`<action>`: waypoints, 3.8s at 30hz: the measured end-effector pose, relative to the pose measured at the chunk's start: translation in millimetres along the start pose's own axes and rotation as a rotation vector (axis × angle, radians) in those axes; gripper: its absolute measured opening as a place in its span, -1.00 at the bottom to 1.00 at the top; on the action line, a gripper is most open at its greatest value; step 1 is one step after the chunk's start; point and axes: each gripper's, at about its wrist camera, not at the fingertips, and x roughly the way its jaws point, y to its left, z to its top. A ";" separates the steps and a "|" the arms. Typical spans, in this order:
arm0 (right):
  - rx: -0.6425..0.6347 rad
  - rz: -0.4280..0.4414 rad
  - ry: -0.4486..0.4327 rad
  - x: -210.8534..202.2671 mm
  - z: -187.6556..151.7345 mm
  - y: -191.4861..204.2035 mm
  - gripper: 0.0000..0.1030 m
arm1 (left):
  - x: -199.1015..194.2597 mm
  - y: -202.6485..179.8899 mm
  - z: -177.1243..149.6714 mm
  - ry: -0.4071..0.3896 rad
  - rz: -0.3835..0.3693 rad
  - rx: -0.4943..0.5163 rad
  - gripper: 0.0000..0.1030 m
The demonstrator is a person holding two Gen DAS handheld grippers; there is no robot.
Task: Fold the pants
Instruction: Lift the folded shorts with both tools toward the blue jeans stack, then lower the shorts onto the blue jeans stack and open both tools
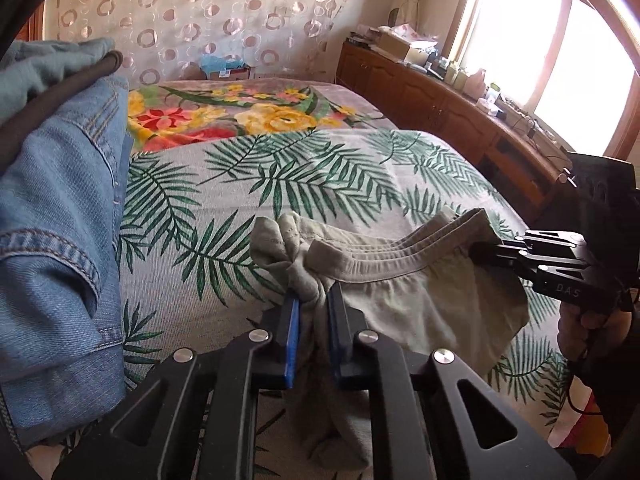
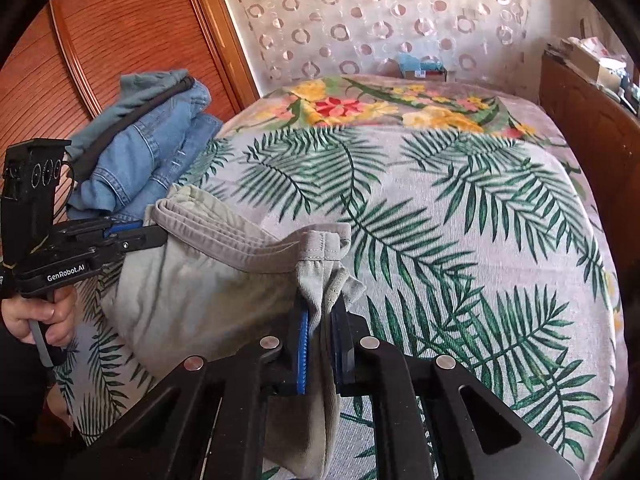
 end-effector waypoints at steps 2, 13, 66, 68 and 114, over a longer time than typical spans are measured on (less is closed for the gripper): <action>-0.010 -0.001 -0.019 -7.6 3.0 2.4 -0.83 | -8.8 -3.2 2.2 -0.021 -0.010 0.001 -0.74; -0.110 -0.012 -0.143 -42.7 41.7 24.5 -0.83 | -58.1 -8.0 39.0 -0.150 0.010 0.020 -0.75; -0.671 0.201 -0.297 69.6 219.8 101.8 -0.83 | -163.7 136.9 38.9 -0.423 0.418 -0.250 -0.75; -0.685 0.201 -0.281 80.8 220.6 102.0 -0.83 | -156.0 141.8 35.0 -0.399 0.427 -0.266 -0.75; -0.386 0.260 -0.110 98.3 231.1 49.2 -0.44 | -106.6 150.0 24.5 -0.228 0.435 -0.226 -0.08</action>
